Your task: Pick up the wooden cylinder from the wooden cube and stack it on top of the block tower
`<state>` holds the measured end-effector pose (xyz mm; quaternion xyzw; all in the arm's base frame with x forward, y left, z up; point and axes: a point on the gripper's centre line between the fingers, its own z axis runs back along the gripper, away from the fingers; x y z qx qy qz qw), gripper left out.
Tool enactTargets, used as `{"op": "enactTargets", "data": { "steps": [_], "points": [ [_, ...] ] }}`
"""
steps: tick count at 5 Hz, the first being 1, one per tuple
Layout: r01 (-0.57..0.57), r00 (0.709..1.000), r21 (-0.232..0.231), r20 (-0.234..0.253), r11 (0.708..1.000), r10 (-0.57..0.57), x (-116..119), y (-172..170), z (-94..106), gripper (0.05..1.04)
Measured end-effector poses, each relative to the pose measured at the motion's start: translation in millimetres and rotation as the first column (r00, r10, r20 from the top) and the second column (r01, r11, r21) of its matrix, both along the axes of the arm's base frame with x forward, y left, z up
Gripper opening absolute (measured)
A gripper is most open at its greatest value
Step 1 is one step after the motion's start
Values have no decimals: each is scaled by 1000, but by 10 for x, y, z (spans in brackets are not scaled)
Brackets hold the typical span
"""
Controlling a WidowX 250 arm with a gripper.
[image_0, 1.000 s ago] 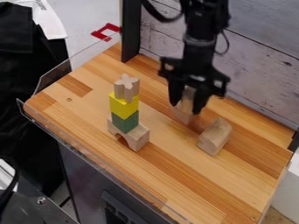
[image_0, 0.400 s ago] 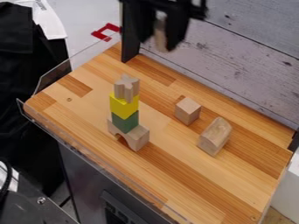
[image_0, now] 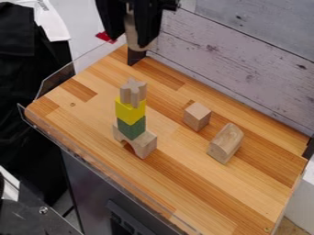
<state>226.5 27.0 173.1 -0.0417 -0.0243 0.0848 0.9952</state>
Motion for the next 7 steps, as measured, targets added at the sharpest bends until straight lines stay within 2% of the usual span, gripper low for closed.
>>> {"op": "enactTargets", "data": {
  "steps": [1,3,4,7],
  "points": [
    [2,998,4,-65,1000,-2,36,27,-153,513],
    [21,993,-4,-118,1000,-21,122,33,-367,513],
    [22,992,-5,-121,1000,-22,131,54,-390,513],
    [13,985,-11,-172,1000,-15,67,79,-517,513]
  ]
}}
